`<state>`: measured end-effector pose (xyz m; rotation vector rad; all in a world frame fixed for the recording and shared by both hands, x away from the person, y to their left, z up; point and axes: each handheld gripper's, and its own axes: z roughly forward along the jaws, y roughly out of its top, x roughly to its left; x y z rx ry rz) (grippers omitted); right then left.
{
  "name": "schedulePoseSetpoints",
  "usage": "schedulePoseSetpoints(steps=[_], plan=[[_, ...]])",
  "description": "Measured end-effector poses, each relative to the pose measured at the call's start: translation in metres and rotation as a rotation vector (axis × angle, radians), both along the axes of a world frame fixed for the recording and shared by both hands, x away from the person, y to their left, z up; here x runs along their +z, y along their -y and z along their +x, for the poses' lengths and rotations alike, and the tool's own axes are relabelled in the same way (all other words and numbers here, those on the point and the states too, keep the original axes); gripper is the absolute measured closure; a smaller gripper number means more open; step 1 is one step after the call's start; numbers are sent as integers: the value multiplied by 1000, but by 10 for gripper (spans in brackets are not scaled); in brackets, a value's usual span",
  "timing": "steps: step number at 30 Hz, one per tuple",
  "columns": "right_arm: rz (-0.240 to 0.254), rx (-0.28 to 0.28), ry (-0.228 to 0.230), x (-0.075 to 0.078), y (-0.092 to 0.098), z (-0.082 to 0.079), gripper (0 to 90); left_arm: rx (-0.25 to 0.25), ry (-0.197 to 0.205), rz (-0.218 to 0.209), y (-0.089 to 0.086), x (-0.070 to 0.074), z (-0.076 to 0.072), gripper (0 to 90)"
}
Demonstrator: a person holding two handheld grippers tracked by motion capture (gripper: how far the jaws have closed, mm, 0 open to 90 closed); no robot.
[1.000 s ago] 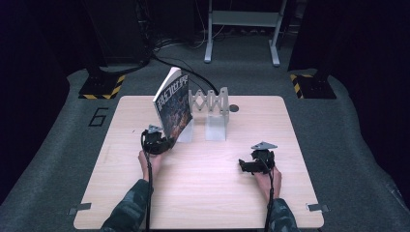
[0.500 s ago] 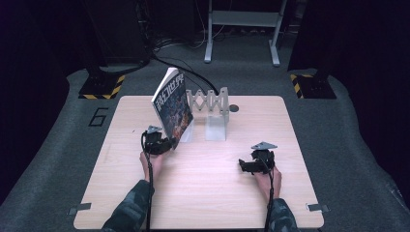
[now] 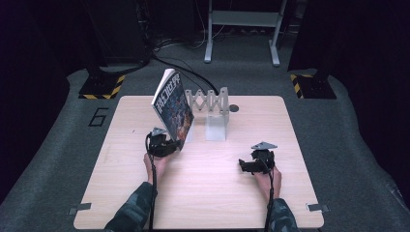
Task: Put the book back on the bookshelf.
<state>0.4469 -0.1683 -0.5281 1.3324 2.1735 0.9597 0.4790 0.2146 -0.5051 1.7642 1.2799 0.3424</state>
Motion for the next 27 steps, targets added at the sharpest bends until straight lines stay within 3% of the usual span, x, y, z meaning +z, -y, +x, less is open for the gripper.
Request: schedulePoseSetpoints(steps=[14,15,16,17,22,27], plan=[[0,0,0,0,0,0,91,-51,9,-11,14,-2,-1,693],[0,0,0,0,0,0,91,-39,9,-42,17,-3,-1,694],[0,0,0,0,0,0,91,-55,-9,-38,16,-3,-1,698],[0,0,0,0,0,0,91,-46,-2,-63,21,-4,0,700],[0,0,0,0,0,0,91,-82,-9,-59,28,-5,0,699],[-5,6,2,0,1,0,92,-83,2,-60,32,-7,0,689]])
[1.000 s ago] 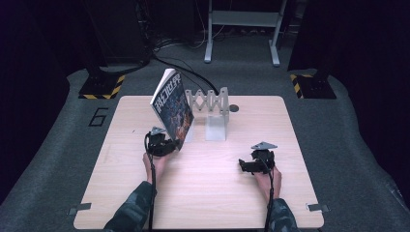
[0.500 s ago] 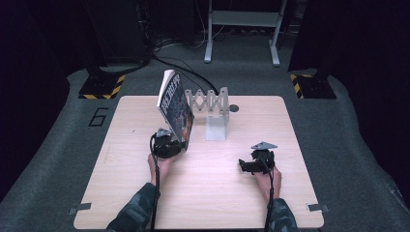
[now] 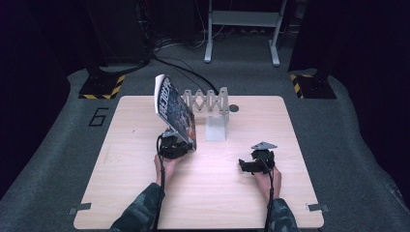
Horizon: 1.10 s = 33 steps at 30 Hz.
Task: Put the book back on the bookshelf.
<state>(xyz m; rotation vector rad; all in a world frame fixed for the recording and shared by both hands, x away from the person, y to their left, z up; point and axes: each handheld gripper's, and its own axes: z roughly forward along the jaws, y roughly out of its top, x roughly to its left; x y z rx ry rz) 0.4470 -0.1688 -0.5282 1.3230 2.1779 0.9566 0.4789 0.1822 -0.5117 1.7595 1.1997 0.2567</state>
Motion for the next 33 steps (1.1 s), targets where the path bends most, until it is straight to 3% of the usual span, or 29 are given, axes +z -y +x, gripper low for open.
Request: schedulePoseSetpoints(steps=[4,10,11,13,15,17,20,30,33], plan=[[0,0,0,0,0,0,92,-3,-1,16,-4,2,-2,620],[0,0,0,0,0,0,93,33,19,33,-6,10,-8,408],[0,0,0,0,0,0,93,32,26,48,-7,12,-10,408],[0,0,0,0,0,0,93,45,79,94,-8,18,-15,353],[0,0,0,0,0,0,93,50,92,104,-7,20,-18,303],[0,0,0,0,0,0,93,38,111,150,-9,24,-22,247],[0,0,0,0,0,0,93,38,134,185,-11,31,-31,184],[0,-1,0,0,0,0,93,18,160,237,-22,35,-59,117],[0,-1,0,0,0,0,93,14,147,293,-31,28,-72,97]])
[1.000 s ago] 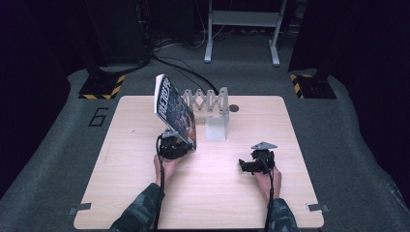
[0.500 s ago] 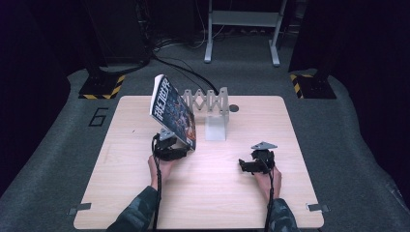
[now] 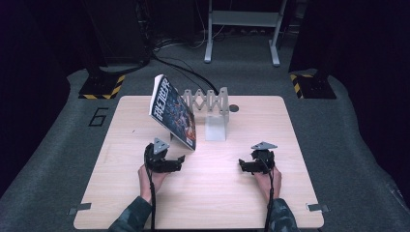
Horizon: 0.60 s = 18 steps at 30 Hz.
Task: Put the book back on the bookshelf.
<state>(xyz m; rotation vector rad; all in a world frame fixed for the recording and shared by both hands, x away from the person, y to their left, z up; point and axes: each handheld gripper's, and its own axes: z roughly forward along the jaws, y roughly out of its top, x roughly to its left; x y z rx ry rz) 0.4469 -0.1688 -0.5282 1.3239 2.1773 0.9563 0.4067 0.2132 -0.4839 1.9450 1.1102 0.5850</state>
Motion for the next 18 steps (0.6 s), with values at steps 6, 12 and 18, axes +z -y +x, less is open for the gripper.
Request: schedulePoseSetpoints(steps=[6,12,18], plan=[[0,0,0,0,0,0,93,22,-49,60,-13,-18,-14,61],[1,-2,-2,0,0,0,93,43,-92,115,-26,-39,-23,50],[0,0,0,0,0,0,93,65,-115,90,-33,-46,-27,45]])
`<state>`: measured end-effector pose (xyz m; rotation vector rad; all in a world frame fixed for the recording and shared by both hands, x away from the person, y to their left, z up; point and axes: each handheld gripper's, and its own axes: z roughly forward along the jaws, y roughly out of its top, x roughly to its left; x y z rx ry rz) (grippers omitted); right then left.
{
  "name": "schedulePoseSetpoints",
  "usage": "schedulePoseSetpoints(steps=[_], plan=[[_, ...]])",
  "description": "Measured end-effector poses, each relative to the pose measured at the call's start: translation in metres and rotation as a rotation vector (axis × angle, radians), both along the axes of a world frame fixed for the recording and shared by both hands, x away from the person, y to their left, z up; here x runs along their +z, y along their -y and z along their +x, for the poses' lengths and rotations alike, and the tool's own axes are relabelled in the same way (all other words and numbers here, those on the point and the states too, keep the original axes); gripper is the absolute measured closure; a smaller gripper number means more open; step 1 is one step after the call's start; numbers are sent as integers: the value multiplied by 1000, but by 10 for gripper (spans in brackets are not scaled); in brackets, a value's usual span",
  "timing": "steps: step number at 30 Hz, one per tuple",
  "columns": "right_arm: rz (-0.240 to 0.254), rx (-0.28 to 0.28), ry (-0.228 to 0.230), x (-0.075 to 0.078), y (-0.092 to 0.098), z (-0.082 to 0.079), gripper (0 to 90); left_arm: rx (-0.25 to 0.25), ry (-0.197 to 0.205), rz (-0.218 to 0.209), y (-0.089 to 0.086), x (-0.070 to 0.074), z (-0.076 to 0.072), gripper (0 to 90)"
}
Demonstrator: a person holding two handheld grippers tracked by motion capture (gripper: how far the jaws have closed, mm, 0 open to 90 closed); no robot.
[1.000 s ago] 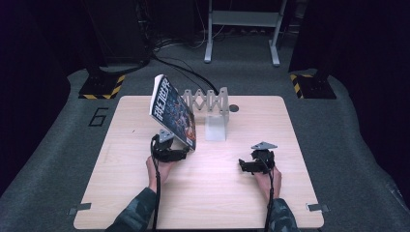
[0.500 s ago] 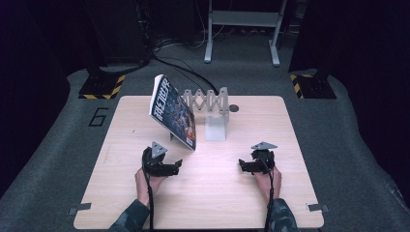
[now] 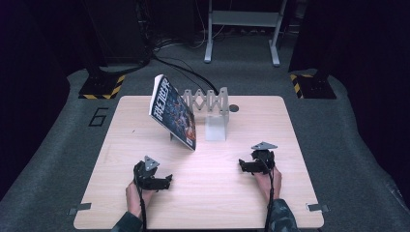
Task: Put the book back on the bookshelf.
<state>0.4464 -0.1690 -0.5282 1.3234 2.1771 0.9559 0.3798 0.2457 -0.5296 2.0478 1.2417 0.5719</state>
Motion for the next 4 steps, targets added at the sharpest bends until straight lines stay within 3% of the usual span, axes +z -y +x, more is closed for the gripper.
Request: schedulePoseSetpoints(steps=[4], plan=[[0,0,1,0,0,0,93,5,-11,-12,-1,0,1,51]])
